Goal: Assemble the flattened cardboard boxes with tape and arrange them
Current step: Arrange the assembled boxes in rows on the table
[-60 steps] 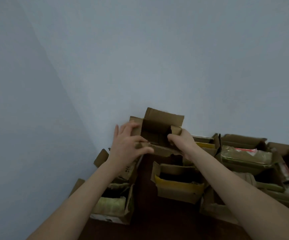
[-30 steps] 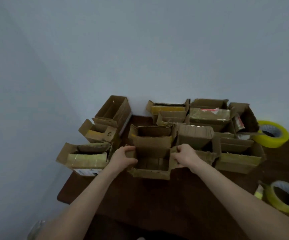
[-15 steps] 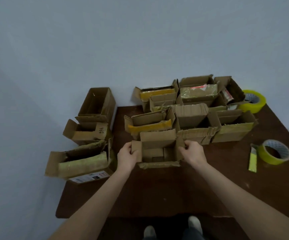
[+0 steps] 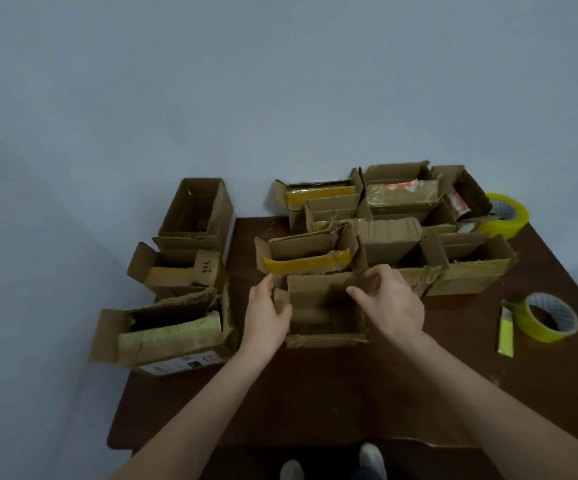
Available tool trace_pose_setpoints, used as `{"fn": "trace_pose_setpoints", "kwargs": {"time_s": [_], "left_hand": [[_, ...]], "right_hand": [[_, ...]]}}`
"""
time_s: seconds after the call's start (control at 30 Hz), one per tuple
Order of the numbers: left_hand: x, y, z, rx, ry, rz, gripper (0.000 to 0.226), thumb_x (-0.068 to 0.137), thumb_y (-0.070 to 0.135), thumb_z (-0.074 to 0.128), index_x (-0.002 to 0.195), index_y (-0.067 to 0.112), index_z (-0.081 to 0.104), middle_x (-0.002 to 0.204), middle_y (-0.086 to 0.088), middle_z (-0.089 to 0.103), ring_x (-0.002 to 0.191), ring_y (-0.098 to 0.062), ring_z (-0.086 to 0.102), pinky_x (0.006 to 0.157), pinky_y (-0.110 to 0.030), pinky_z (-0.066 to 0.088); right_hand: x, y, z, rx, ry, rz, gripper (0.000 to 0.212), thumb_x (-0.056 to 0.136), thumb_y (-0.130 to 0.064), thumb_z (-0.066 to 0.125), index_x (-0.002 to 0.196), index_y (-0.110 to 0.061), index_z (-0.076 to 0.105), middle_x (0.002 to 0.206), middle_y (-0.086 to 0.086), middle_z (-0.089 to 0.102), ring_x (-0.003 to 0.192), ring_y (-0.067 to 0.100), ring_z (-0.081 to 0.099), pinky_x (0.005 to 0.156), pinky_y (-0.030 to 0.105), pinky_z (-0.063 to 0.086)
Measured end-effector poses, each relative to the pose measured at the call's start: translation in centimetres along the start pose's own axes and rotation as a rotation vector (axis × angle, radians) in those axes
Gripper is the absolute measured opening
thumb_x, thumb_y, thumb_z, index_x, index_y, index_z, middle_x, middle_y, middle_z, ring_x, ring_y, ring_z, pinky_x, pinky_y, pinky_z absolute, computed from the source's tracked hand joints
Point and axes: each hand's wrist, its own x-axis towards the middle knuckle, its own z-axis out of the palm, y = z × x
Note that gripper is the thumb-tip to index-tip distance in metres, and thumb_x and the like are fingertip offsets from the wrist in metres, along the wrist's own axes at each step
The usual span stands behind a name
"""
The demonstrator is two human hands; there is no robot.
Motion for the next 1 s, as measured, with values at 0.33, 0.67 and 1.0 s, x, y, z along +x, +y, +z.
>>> {"fn": "trace_pose_setpoints", "kwargs": {"time_s": [0.33,0.67,1.0], "left_hand": [[7.3,0.9,-9.1,0.259,0.254,0.158,0.049,0.091,0.02,0.058,0.138,0.019,0.043,0.139,-0.001,0.041,0.121,-0.015,0.048,0.092,-0.019,0.037],[20.9,-5.9,-18.9,0.531,0.097,-0.283,0.061,0.095,0.046,0.05,0.14,0.008,0.035,0.132,-0.013,0.052,0.118,-0.029,0.053,0.089,-0.038,0.046],[25.0,-7.7,-20.3,0.674,0.22,-0.199,0.031,0.097,0.016,0.045,0.121,0.023,0.063,0.113,-0.005,0.065,0.1,-0.025,0.06,0.074,-0.031,0.049]], "right_hand": [[6.4,-15.5,5.4,0.221,-0.092,-0.218,0.028,0.091,-0.031,0.062,0.118,-0.024,0.057,0.102,-0.008,0.057,0.091,0.006,0.055,0.075,0.023,0.047],[13.6,-20.5,12.4,0.263,-0.311,-0.167,0.046,0.091,-0.03,0.063,0.133,-0.019,0.047,0.125,0.001,0.055,0.11,0.015,0.055,0.09,0.034,0.051],[19.4,-20.2,11.2,0.168,-0.094,-0.119,0.069,0.09,-0.041,0.062,0.146,-0.015,0.032,0.148,0.008,0.035,0.132,0.026,0.041,0.1,0.04,0.043]]}}
